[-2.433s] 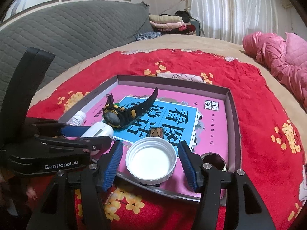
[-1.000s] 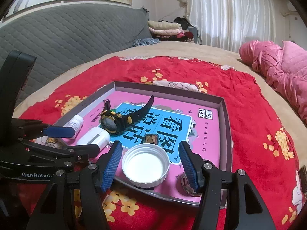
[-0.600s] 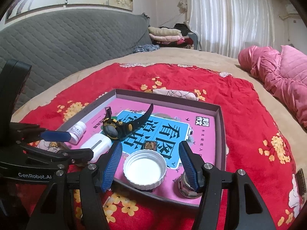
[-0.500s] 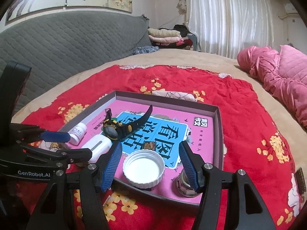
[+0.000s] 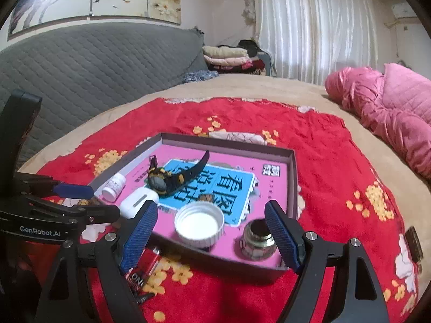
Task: Organize rigid objects
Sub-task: 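Withdraw both open tools from the box toward the red spray can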
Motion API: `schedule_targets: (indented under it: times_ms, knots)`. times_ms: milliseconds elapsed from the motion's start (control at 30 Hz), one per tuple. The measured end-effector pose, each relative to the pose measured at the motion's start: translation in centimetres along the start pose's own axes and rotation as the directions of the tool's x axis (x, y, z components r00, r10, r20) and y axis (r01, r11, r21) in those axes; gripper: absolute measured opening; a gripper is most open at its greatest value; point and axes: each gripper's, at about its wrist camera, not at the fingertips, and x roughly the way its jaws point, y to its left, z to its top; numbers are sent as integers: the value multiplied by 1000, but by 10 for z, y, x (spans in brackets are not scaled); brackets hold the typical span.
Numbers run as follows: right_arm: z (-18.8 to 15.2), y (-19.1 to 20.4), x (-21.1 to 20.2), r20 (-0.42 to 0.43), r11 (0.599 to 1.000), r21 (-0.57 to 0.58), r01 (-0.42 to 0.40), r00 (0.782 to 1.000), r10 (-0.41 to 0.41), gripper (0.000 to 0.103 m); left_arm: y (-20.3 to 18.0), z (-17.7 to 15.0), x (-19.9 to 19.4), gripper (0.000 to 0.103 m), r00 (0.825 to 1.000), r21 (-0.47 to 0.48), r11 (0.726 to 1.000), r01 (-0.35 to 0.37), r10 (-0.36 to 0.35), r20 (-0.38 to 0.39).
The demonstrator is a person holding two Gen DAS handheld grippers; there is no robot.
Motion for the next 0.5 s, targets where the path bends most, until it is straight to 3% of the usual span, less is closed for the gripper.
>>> schedule_targets:
  times_ms: [500]
  knots:
    - [-19, 34, -37, -55, 997, -67, -41, 998, 37, 83, -3, -7, -12, 69, 1000, 4, 1000, 17, -17, -12]
